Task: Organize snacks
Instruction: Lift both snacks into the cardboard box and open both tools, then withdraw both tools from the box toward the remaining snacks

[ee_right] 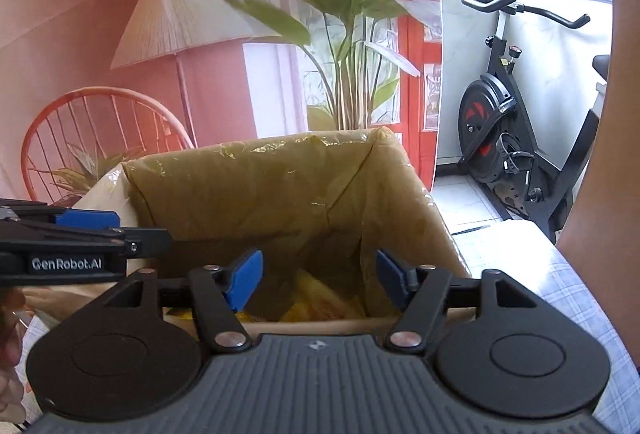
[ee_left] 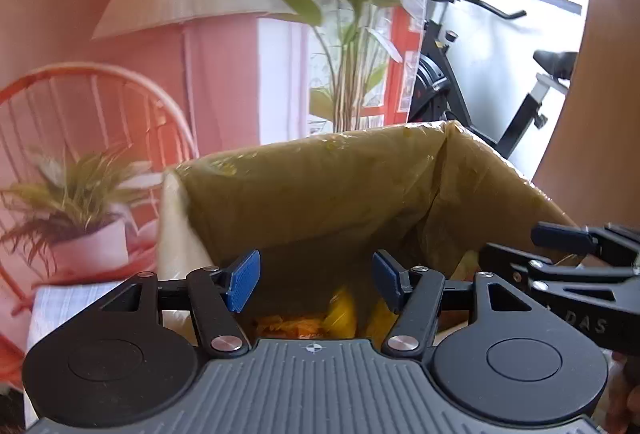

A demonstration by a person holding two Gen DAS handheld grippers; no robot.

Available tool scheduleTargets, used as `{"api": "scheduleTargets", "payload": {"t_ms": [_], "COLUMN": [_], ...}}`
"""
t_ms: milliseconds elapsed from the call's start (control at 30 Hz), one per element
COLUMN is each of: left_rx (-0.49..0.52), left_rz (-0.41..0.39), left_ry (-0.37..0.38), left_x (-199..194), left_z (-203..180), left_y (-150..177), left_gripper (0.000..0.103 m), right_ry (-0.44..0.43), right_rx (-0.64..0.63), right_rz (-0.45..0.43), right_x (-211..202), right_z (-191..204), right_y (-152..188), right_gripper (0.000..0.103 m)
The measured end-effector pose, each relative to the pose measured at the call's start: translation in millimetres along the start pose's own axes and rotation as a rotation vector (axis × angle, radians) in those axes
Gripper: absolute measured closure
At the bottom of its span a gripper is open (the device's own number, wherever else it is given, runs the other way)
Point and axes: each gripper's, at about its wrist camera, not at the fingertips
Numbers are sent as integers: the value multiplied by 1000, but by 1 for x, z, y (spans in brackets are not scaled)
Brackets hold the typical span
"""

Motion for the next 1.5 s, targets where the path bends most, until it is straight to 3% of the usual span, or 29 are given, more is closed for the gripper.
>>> {"api": "scheduleTargets", "payload": {"t_ms": [167,333,500,700,900,1133,1500], "left_rx": [5,-3,0,-20,-115,-180,-89], "left_rz": [-85,-134,-154,-133,-65,2,25], "left_ry": [79,136,148,138,144,163,131], "left_x": [-50,-90,-116,-116,-95,-69,-66], "left_z": [0,2,4,17,36,48,35], "left_y": [10,18,34,67,96,122,137], "left_gripper": [31,31,31,19,19,18,18], "right_ry": [-53,-108,-128,-63,-16,-34,-77], "right_rx": [57,79,117,121,126,98,46], "right_rz": [-28,-85,-126,-109,-55,-18,4], "right_x": [-33,-69,-95,-105,-102,-97,-100], "right_z": [-1,3,-2,-27,-49,-34,-1], "right_y": [10,23,35,58,79,97,120], "right_gripper": [36,35,35,35,35,35,35]}}
Point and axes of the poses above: each gripper's, at about its wrist camera, not at the fingertips, and x roughly the way its jaws point, z to its left, y to its underside, and after that the axes turned 15 degrees about y, right-handed
